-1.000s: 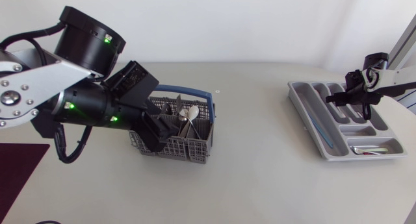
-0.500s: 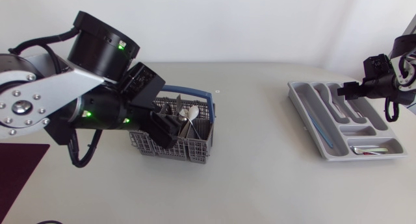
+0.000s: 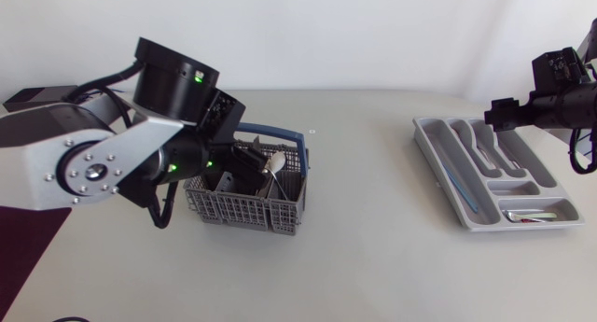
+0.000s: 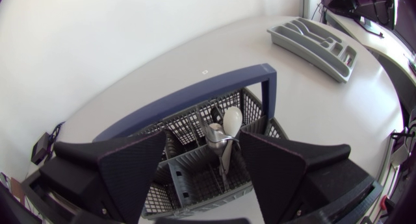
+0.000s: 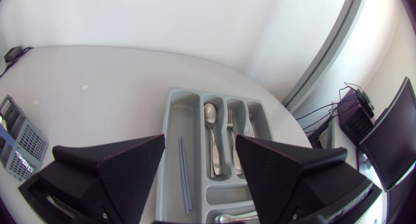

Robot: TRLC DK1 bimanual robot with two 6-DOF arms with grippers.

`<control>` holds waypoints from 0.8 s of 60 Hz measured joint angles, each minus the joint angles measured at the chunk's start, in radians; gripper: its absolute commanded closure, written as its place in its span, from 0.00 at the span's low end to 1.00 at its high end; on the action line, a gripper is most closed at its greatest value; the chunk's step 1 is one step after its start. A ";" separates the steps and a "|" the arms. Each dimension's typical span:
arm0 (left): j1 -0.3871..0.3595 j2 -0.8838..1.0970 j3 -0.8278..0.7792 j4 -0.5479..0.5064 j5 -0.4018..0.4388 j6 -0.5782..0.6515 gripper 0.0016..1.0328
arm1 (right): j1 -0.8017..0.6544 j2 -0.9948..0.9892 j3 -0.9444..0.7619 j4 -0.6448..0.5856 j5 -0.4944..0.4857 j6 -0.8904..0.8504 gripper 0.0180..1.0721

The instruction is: Sort the cutlery from the basket into the organizer compartments.

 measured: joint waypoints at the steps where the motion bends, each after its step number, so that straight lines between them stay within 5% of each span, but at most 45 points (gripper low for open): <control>1: 0.000 0.007 -0.005 0.008 -0.002 0.000 0.26 | 0.003 -0.003 -0.003 -0.003 0.000 0.003 0.24; 25: -0.001 0.085 -0.106 0.263 -0.056 -0.003 0.38 | 0.064 -0.026 -0.032 -0.010 0.008 0.021 0.24; 48: -0.003 0.159 -0.108 0.364 -0.057 -0.026 0.78 | 0.073 -0.037 -0.056 -0.009 0.008 0.021 0.24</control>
